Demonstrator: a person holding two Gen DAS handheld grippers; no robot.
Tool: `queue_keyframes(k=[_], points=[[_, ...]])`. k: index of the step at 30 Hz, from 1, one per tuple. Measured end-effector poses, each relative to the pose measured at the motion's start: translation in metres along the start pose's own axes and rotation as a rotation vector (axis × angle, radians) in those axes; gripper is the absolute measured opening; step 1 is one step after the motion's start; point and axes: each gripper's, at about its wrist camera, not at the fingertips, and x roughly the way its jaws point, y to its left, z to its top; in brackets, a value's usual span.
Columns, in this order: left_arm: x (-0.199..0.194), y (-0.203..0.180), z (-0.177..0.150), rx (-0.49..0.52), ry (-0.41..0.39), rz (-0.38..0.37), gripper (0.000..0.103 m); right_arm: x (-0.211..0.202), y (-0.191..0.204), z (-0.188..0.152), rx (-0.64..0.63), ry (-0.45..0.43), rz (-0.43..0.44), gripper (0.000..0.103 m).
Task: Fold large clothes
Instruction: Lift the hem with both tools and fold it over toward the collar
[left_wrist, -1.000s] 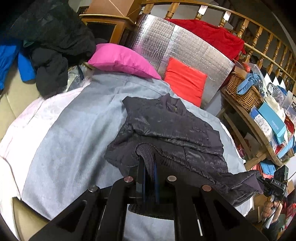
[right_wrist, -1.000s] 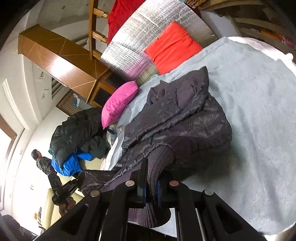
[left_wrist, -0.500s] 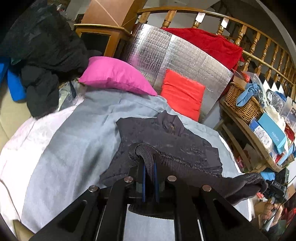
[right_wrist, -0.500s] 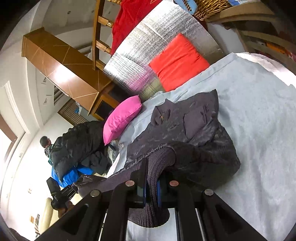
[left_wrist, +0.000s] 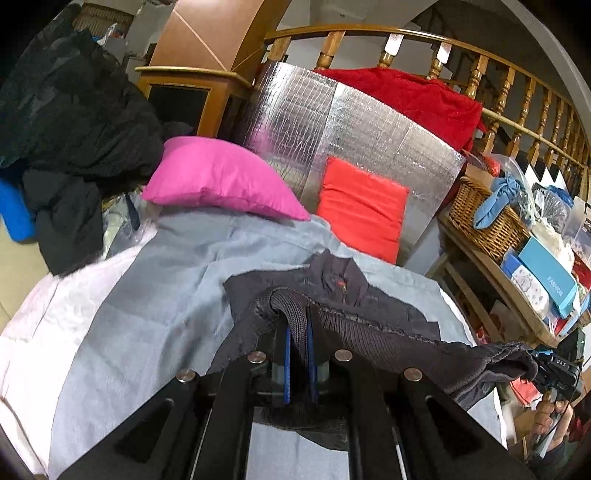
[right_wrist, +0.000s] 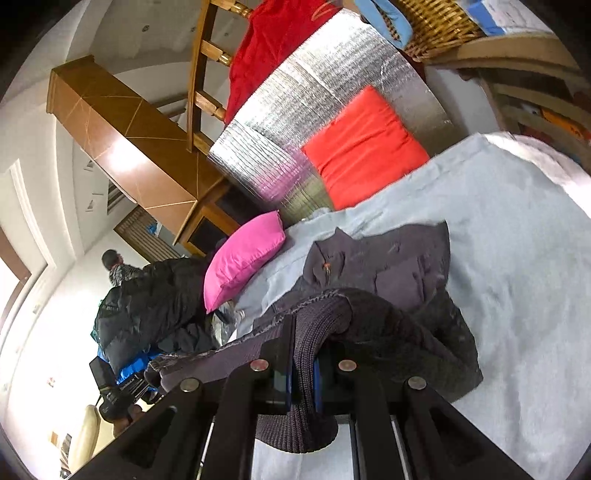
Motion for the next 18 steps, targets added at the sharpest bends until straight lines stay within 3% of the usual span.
queue_keyframes(k=[18], points=[[0.062, -0.004, 0.046, 0.033, -0.027, 0.019, 0.008, 0.059, 0.006, 0.067, -0.06, -0.013, -0.048, 0.008]])
